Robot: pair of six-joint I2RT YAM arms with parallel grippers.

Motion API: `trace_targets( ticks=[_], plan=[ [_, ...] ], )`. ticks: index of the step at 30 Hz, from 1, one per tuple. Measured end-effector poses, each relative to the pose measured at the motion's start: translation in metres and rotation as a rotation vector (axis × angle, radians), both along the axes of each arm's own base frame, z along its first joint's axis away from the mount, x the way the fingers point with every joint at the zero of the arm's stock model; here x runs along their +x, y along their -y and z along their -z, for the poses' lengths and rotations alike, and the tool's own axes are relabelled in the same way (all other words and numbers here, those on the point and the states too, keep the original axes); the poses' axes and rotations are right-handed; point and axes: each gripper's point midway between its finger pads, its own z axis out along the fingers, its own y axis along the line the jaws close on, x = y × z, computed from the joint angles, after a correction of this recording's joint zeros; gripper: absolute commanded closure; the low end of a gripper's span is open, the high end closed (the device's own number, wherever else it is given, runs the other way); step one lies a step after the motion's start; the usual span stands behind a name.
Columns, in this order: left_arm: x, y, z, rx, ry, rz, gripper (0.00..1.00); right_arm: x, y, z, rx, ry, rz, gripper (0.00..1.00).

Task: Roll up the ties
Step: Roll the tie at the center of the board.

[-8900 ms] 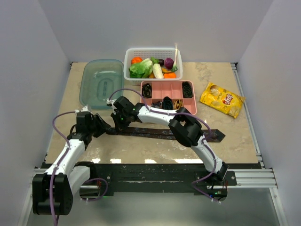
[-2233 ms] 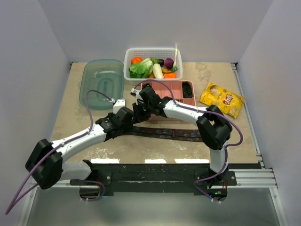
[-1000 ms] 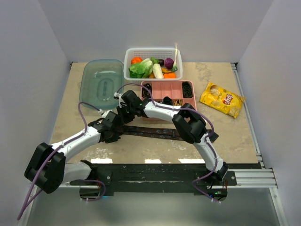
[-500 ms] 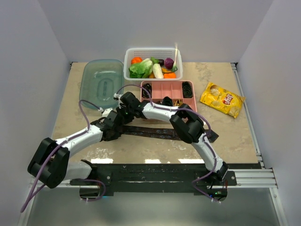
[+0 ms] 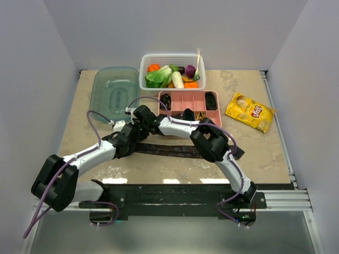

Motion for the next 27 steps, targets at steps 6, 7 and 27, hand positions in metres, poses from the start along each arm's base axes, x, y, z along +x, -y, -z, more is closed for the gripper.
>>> trace_targets(
  ticks=[6,7,27],
  plan=[
    [0.006,-0.003,-0.010,0.005,0.051,-0.016,1.00,-0.001,0.000,0.000,0.004,0.000,-0.010,0.99],
    [0.008,-0.003,-0.013,-0.001,0.069,-0.017,1.00,-0.001,0.000,0.000,0.004,0.002,-0.013,0.99],
    [0.020,0.003,-0.020,-0.053,0.166,-0.023,1.00,-0.004,0.013,-0.001,-0.056,0.003,-0.005,0.98]
  ],
)
